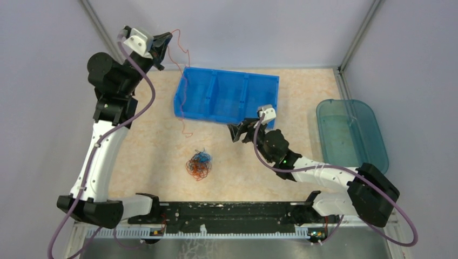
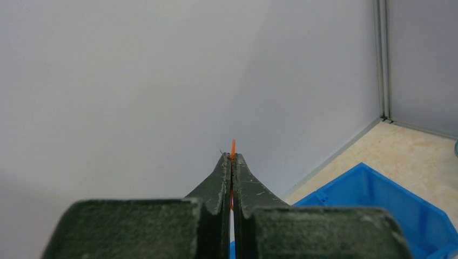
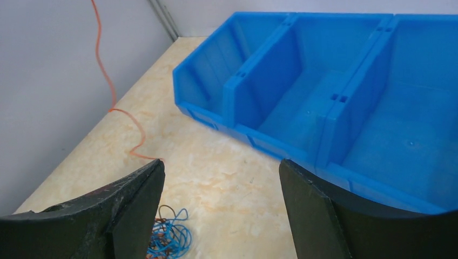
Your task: Untangle the cables
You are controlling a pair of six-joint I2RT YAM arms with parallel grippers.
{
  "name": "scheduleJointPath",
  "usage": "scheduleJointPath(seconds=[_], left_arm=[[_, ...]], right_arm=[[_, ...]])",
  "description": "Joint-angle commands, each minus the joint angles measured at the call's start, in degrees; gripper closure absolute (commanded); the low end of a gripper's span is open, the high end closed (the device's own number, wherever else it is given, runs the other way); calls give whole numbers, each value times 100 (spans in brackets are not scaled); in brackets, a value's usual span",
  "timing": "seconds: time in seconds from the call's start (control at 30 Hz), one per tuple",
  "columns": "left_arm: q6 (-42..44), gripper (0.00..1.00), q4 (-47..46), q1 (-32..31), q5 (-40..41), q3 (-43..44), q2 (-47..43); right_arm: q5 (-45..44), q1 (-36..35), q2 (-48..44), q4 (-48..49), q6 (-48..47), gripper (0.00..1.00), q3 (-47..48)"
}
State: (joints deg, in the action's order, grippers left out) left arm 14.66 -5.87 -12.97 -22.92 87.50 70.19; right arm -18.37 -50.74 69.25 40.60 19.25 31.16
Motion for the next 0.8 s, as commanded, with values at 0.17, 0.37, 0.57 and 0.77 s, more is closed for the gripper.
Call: scheduleJointPath(seconds=[0.17,0.37,0.57,0.77], left_arm=[[375,100,-494,23,226,438,626],[687,100,-717,23,360,544,787],[1060,100,-908,23,412,563,1049],[1216,100,-974,23,462,539,1406]], right_arm=[[-171,37,-259,-65,112,22,-86],[-132,37,-243,-82,163,22,-113],[-138,37,-222,-46,194,23,-163],[-182,46,-222,-21,185,23,-194]])
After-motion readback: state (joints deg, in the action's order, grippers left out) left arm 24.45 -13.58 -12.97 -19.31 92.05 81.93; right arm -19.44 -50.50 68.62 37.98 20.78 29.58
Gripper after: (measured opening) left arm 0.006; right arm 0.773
